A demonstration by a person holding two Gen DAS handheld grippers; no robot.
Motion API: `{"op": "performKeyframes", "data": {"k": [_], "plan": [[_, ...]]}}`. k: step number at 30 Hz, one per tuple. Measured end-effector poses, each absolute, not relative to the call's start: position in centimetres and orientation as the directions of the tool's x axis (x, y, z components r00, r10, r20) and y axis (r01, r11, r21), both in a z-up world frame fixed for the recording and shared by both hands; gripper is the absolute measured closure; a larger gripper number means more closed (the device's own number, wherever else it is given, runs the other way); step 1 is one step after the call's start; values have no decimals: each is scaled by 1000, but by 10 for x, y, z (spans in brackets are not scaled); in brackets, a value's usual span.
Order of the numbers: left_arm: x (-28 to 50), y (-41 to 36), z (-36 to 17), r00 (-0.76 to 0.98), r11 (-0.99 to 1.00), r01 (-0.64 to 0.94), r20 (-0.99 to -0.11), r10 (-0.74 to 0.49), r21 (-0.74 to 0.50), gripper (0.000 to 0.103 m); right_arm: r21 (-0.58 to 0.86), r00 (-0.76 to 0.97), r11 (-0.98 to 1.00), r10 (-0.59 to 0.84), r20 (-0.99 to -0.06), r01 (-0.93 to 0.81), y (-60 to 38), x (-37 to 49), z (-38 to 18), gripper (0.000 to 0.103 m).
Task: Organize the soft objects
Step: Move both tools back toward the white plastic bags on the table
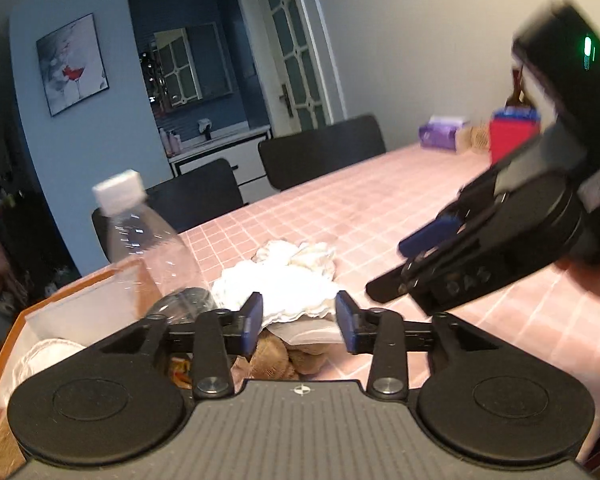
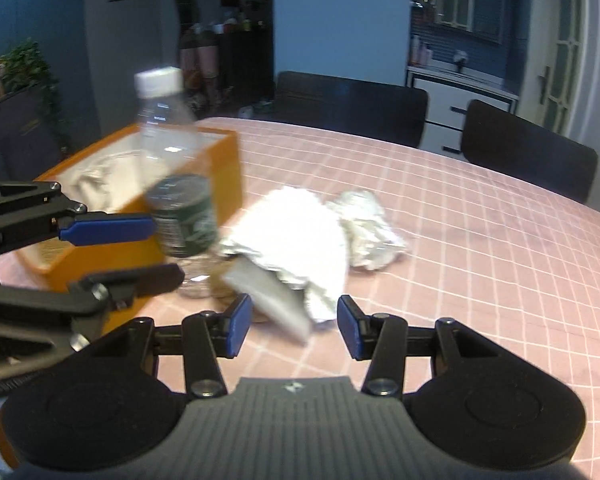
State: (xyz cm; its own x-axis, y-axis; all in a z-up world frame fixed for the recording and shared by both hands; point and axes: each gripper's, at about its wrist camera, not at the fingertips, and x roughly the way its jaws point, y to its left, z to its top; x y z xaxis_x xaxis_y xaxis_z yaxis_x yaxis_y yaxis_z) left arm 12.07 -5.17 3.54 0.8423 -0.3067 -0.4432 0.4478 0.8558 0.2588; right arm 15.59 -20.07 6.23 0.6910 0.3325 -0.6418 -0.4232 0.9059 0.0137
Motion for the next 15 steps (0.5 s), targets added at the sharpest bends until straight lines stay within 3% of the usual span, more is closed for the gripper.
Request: {"op": "performKeyframes", "data": {"k": [7, 15], "plan": [[150, -77, 4, 855, 851, 413, -461, -238, 326, 36, 31, 702, 932, 294, -649, -362, -216, 196, 39, 56], [167, -112, -22, 880, 756, 391, -453, -141, 525, 22, 87, 676, 945, 288, -678, -316, -240, 231, 22, 55]]}}
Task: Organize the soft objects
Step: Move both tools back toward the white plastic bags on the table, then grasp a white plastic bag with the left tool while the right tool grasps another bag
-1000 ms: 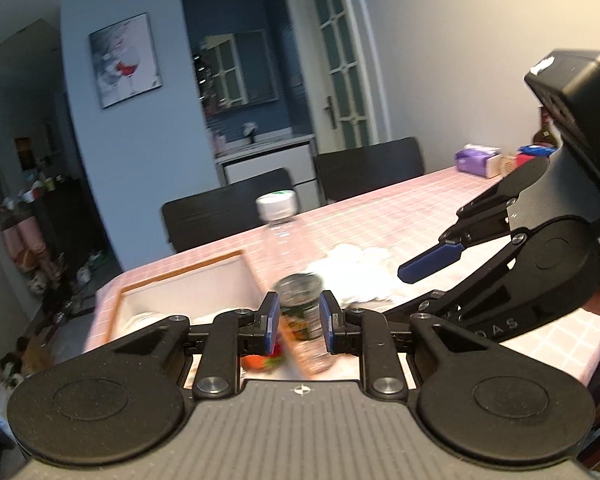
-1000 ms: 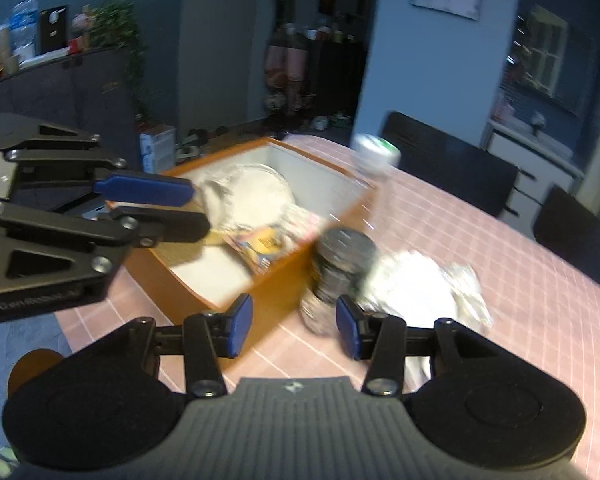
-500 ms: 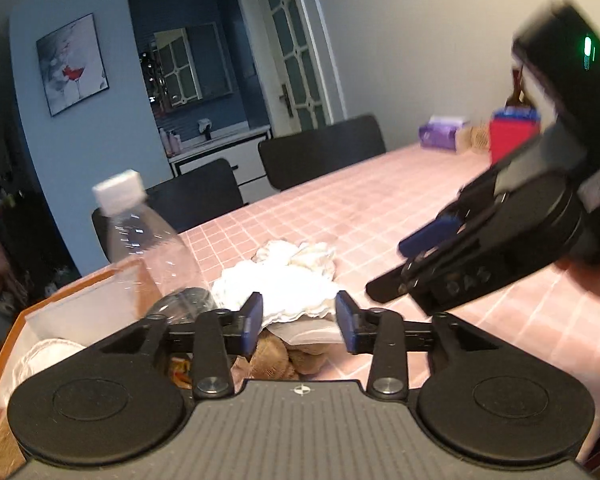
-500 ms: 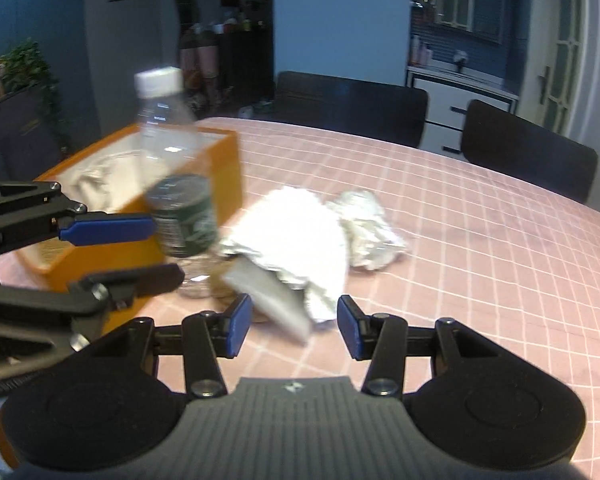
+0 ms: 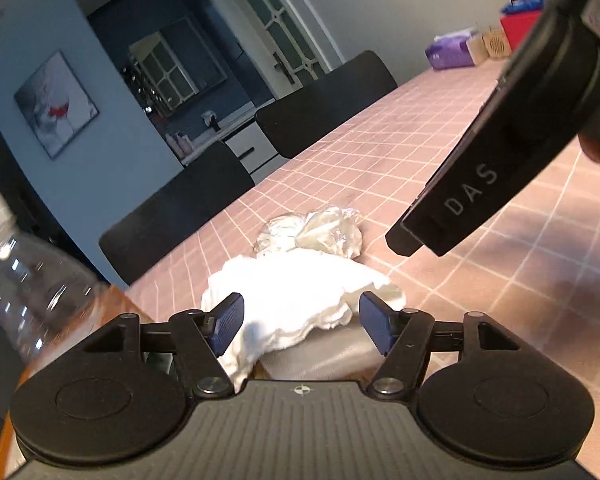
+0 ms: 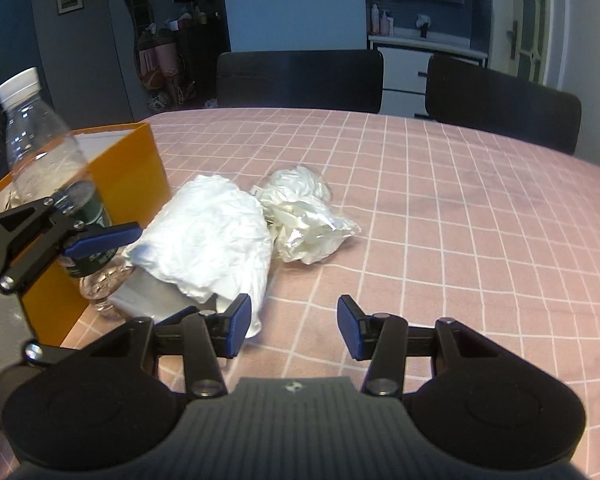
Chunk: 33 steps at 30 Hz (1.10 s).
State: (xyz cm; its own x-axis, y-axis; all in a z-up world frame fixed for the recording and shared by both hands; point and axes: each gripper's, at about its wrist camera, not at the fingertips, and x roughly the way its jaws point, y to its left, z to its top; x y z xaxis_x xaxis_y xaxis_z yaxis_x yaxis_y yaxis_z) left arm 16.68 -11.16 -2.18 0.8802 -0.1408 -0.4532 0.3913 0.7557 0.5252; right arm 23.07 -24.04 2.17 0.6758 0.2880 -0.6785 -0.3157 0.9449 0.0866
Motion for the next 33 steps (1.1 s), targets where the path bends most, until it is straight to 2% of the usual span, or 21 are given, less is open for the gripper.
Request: {"op": "performKeyframes", "data": {"k": [10, 11, 12, 15, 18, 22, 28, 33], "plan": [[190, -115, -33, 854, 775, 379, -514, -82, 506, 19, 132, 645, 928, 339, -685, -347, -246, 250, 13, 55], [193, -114, -32, 847, 786, 380, -525, -84, 488, 26, 128, 646, 926, 341, -683, -354, -245, 252, 12, 54], [195, -112, -31, 843, 799, 374, -532, -81, 471, 38, 117, 650, 926, 338, -681, -359, -244, 255, 13, 54], [200, -107, -24, 839, 830, 359, -537, -87, 427, 58, 89, 669, 924, 332, -665, -371, -242, 264, 16, 47], [202, -105, -21, 832, 839, 362, -546, -95, 406, 69, 71, 689, 922, 334, -643, -381, -242, 275, 21, 47], [204, -105, -17, 823, 853, 361, -559, -101, 377, 77, 27, 712, 916, 330, -620, -401, -234, 291, 18, 47], [210, -102, -14, 806, 872, 367, -580, -123, 325, 79, 31, 687, 909, 335, -644, -415, -218, 322, 0, 49], [208, -101, -13, 797, 877, 372, -589, -134, 304, 79, 61, 641, 915, 326, -695, -399, -217, 338, -17, 69]]}}
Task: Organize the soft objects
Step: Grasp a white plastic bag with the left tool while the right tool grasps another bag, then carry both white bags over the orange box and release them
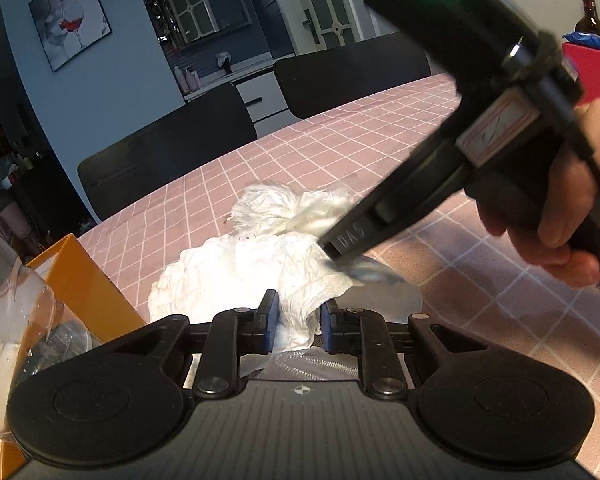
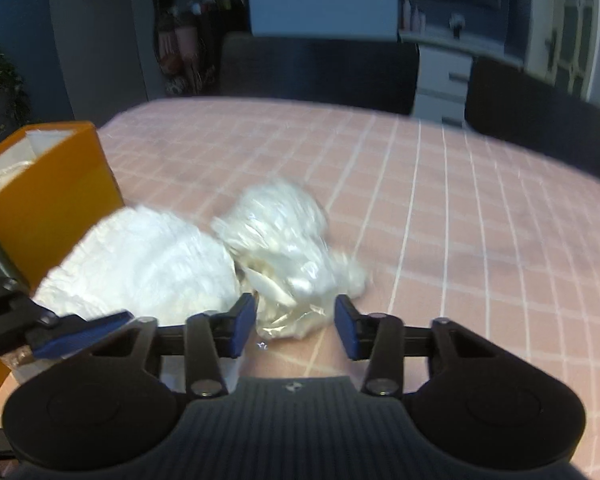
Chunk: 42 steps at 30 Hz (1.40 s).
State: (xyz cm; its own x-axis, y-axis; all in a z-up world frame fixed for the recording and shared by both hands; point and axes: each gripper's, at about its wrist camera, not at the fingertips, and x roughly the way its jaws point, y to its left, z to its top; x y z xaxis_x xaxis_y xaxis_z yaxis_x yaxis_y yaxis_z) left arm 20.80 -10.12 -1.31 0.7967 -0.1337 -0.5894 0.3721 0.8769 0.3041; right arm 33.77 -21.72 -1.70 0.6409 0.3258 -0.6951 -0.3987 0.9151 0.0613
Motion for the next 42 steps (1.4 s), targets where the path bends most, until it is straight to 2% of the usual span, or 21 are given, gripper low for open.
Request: {"op": "performKeyframes", "data": {"k": [2, 3, 4, 7, 15, 30, 36, 42], "plan": [[207, -101, -13, 795, 877, 376, -591, -138, 300, 79, 95, 612, 919, 329, -720, -382, -220, 341, -25, 82], [207, -101, -13, 795, 877, 376, -591, -139, 299, 79, 118, 604, 917, 344, -719, -382, -222, 342, -28, 86], [207, -101, -13, 795, 878, 376, -591, -141, 296, 79, 127, 603, 915, 352, -716, -383, -223, 341, -30, 95], [209, -99, -11, 793, 884, 372, -591, -146, 281, 81, 114, 609, 910, 356, -709, -399, -221, 337, -26, 101], [195, -95, 2, 830, 888, 363, -530, -171, 282, 89, 60, 652, 931, 297, -698, -360, -239, 308, 1, 102], [134, -74, 93, 929, 909, 322, -271, -251, 265, 90, -41, 720, 938, 236, -653, -344, -266, 207, 70, 102], [102, -63, 114, 904, 902, 385, -276, -327, 193, 90, -69, 728, 931, 232, -646, -358, -259, 166, 91, 102], [64, -48, 115, 889, 886, 425, -266, -371, 185, 90, -92, 719, 922, 226, -657, -375, -250, 127, 101, 102]]}}
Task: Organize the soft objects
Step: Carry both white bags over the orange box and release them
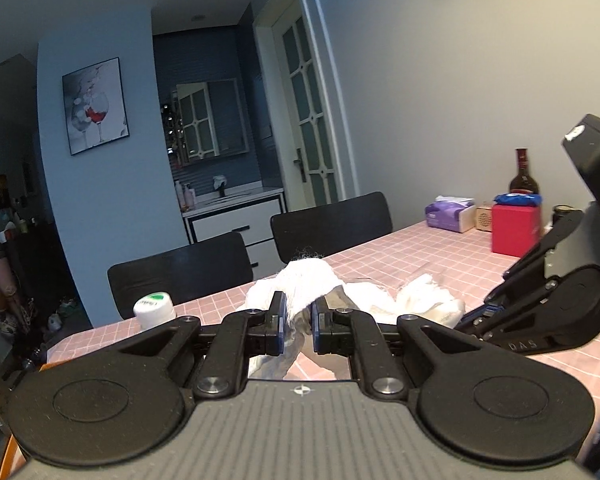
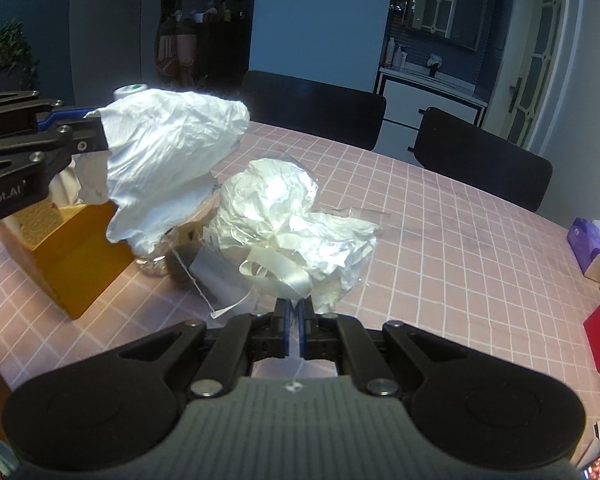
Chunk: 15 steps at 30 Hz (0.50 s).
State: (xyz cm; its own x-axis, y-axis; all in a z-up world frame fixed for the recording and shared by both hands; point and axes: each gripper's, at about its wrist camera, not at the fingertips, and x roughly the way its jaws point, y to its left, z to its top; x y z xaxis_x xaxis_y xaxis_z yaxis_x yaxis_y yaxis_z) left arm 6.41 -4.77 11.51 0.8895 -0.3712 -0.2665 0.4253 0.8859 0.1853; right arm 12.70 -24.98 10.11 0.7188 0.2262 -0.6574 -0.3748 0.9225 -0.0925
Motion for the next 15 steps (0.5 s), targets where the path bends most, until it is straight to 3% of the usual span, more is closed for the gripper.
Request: {"op": "performKeyframes", "data": {"k": [7, 15], "plan": [[26, -22, 120, 878, 880, 449, -259, -402, 156, 90, -85, 694, 914, 238, -680, -396, -240, 93, 100, 102], [3, 14, 126, 925, 916, 344, -244, -292, 208, 90, -83, 690, 880, 305, -657, -468, -213, 62, 118, 102]]}}
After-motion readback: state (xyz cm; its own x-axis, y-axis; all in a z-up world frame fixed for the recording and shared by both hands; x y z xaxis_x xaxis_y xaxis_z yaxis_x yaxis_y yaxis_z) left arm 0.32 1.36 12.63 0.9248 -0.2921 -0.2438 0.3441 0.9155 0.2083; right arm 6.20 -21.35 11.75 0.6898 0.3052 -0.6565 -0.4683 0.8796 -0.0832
